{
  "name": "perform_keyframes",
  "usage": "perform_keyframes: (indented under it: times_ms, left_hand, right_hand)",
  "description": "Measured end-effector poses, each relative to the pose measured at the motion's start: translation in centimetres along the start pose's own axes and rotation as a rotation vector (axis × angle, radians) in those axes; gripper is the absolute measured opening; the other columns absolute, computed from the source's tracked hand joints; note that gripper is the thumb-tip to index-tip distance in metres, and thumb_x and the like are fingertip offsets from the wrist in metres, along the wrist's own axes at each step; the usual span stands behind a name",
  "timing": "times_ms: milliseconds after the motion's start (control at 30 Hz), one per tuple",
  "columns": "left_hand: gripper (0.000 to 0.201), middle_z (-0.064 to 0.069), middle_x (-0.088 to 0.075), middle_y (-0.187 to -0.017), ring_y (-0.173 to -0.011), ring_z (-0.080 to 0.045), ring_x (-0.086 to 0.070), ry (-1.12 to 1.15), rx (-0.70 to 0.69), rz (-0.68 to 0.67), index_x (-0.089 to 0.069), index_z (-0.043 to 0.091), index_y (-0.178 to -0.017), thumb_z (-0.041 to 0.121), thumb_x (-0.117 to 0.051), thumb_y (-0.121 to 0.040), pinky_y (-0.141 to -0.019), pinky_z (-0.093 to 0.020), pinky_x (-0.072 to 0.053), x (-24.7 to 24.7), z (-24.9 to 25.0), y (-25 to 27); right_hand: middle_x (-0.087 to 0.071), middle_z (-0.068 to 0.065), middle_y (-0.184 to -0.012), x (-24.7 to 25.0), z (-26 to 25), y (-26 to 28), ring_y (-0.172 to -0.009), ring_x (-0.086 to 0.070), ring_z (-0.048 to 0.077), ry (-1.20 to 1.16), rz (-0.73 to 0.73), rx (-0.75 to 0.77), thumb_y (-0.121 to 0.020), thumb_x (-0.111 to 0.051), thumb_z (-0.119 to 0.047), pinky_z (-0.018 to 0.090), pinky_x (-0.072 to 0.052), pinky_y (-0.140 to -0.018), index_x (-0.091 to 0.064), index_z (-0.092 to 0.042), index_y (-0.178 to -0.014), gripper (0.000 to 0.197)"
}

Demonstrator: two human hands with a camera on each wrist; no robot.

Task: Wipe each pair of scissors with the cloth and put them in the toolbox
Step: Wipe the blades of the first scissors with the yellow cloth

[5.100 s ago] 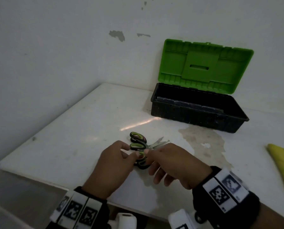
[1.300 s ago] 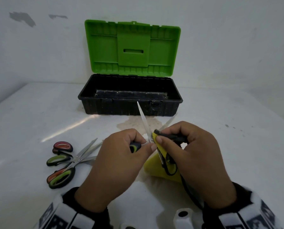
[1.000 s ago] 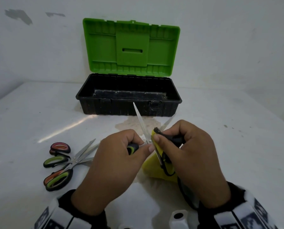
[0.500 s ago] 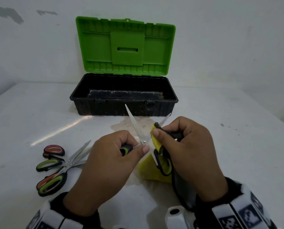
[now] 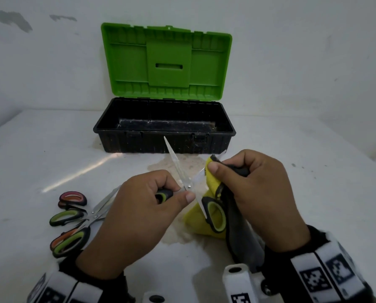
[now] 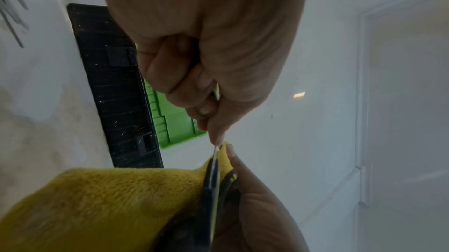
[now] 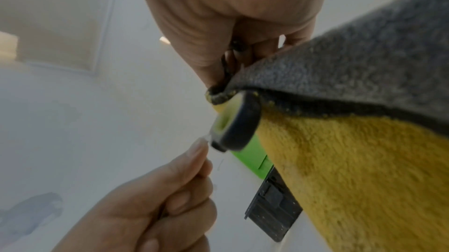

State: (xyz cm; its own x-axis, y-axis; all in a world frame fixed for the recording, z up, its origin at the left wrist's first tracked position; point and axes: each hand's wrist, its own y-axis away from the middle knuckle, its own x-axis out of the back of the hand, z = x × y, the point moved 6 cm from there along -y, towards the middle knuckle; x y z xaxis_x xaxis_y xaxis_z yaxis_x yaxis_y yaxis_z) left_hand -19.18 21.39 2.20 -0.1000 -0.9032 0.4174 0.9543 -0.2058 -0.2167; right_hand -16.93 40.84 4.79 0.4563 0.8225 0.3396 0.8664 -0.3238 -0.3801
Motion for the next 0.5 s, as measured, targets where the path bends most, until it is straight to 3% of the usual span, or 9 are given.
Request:
perform_keyframes:
  times_ms: [200,367,500]
  left_hand:
    - [0.019,-0.002,-0.065,-0.064,-0.052,-0.017,-0.053,0.018,-0.008,0.004,-0.067,0.026,-0.069,0.041,-0.077,-0.074,-0.049,-0.024,-0.042,0.2,0.0,0.0]
    - [0.021,0.002,-0.063,-0.06,-0.046,-0.003,-0.048,0.019,-0.019,-0.006,-0.067,0.025,-0.066,0.04,-0.077,-0.076,-0.048,-0.018,-0.041,0.2,0.4,0.1]
    - [0.021,0.006,-0.062,-0.059,-0.045,-0.003,-0.047,-0.009,-0.018,-0.022,-0.066,0.026,-0.067,0.042,-0.076,-0.076,-0.047,-0.015,-0.041,0.4,0.7,0.1]
  right_hand:
    - [-0.069,-0.011,-0.065,-0.6,-0.3,0.6,-0.056,-0.062,0.0,-0.005,-0.056,-0.013,-0.075,-0.083,-0.029,0.012,-0.047,-0.052,-0.07,-0.021,-0.069,0.016]
    - [-0.072,-0.005,-0.067,0.2,0.3,-0.4,-0.062,-0.068,0.007,-0.052,-0.004,-0.03,-0.074,-0.083,-0.03,0.019,-0.052,-0.057,-0.073,-0.018,-0.072,0.016]
    - [-0.073,-0.002,-0.067,0.9,0.7,-1.2,-0.065,-0.07,0.013,-0.095,0.036,-0.057,-0.074,-0.083,-0.029,0.027,-0.055,-0.061,-0.074,-0.017,-0.071,0.015]
